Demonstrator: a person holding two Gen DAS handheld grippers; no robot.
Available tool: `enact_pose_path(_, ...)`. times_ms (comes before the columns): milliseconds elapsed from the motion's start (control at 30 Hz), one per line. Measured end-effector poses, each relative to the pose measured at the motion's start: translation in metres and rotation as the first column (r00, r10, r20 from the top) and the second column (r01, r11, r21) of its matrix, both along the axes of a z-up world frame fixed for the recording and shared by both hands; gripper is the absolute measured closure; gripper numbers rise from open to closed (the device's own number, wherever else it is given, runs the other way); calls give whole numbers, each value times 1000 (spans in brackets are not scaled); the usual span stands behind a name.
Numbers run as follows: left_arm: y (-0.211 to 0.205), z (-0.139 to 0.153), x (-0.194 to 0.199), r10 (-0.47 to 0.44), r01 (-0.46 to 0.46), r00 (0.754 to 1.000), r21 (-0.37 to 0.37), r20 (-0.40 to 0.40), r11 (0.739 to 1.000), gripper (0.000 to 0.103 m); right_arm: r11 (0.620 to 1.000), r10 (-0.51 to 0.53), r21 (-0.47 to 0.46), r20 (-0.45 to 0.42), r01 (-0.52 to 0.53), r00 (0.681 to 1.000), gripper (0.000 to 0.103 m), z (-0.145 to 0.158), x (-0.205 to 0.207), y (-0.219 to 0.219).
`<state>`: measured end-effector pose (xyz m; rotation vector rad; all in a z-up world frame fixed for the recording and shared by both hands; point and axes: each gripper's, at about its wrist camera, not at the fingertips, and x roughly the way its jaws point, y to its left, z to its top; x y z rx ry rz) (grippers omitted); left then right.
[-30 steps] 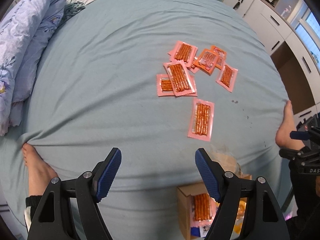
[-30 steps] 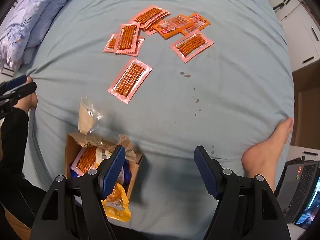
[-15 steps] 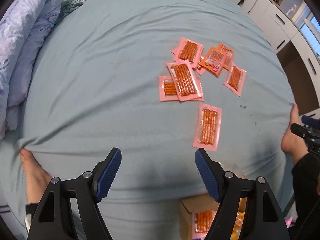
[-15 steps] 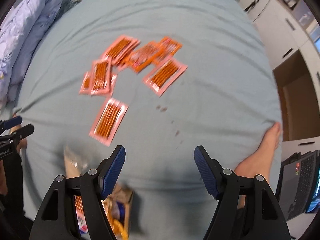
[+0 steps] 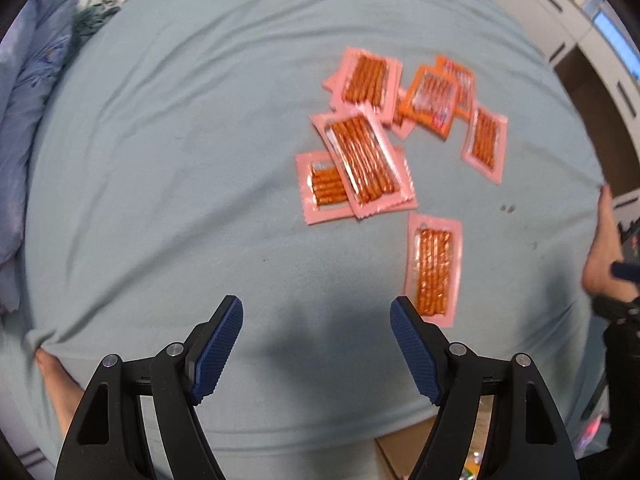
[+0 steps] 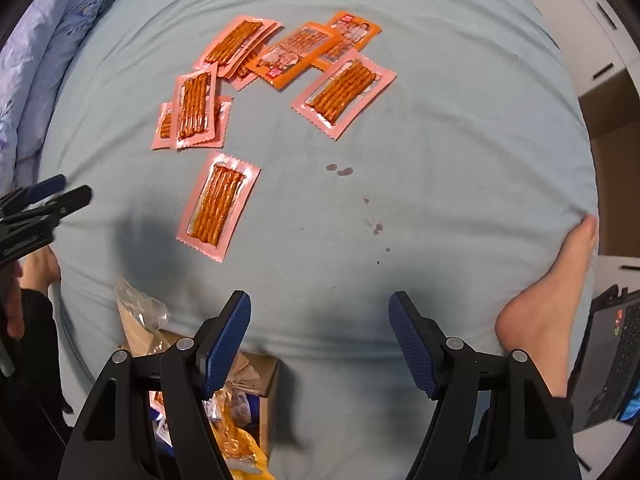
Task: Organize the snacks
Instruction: 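Raise both tools and move them back over the remaining packets, then lower the left gripper onto a pink spicy stick packet and grasp it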
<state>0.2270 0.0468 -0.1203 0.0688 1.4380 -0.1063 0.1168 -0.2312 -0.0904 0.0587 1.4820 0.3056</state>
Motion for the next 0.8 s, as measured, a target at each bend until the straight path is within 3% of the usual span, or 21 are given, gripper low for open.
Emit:
enact_pose_path(133,-24,-31,2,-81,80,995,-19,-65,997,26,1000,12,-2,19,-12,1000,32,2,4,1)
enact_pose_path(367,-57,-75,7,-130,122,978,-62,-164,991,26,999,-12,43,6,12,1000,32,2,11,-5)
enact_pose_path(533,-85,-99,7,-186,184,963,-27,-197,983,26,999,-2,45,-8,2,1000,32,-4,11,-3)
enact_pose_path(700,-100,-110,13,-168,171,970,2,-174,985,2,999,0,46,-20,1,1000,32,-10,12,-3)
enact_pose_path(800,-111,-114,16,-181,189,969,34,-166,981,0,999,-5,49,-24,6,1000,32,-12,13,-5)
